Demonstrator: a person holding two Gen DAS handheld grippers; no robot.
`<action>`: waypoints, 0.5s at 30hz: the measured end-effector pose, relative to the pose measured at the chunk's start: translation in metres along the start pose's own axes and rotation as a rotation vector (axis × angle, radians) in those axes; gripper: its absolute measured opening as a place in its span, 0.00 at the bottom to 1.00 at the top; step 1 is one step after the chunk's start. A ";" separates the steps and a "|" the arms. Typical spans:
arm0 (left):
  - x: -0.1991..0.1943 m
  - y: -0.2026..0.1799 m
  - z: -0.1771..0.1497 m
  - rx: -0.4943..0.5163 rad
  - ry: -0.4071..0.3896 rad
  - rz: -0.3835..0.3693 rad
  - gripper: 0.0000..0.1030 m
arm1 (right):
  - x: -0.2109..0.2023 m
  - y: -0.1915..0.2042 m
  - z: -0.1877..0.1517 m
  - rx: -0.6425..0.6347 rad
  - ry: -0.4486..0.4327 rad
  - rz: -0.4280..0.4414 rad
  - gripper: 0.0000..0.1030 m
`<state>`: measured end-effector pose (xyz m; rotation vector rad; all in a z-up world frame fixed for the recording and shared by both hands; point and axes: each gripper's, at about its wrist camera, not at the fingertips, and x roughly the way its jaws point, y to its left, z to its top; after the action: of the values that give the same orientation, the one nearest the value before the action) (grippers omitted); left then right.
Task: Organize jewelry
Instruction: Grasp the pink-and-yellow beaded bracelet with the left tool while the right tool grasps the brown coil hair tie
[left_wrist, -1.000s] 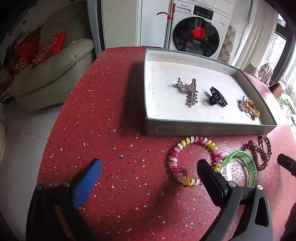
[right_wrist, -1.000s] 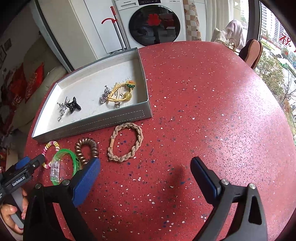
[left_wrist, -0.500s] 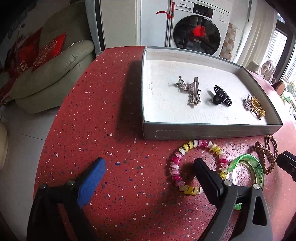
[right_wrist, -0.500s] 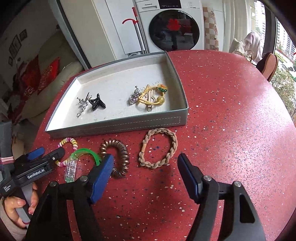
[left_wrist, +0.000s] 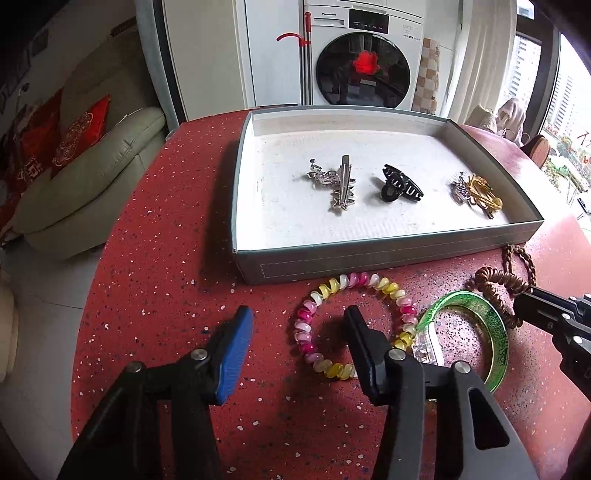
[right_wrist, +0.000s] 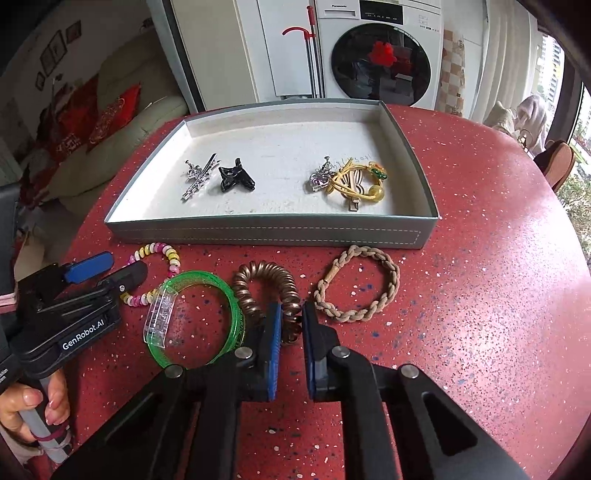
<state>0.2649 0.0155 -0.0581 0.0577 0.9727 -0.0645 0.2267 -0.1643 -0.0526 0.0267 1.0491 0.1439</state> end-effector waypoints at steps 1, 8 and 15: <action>-0.001 -0.001 0.000 0.008 -0.001 -0.008 0.55 | -0.002 -0.001 0.000 0.001 -0.004 0.005 0.12; -0.002 -0.005 0.000 0.041 0.002 -0.035 0.27 | -0.009 -0.005 -0.001 0.011 -0.017 0.018 0.11; -0.008 0.004 -0.005 0.019 -0.001 -0.099 0.27 | -0.017 -0.006 -0.002 0.009 -0.030 0.019 0.11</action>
<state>0.2570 0.0206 -0.0545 0.0274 0.9733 -0.1645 0.2176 -0.1727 -0.0397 0.0467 1.0200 0.1563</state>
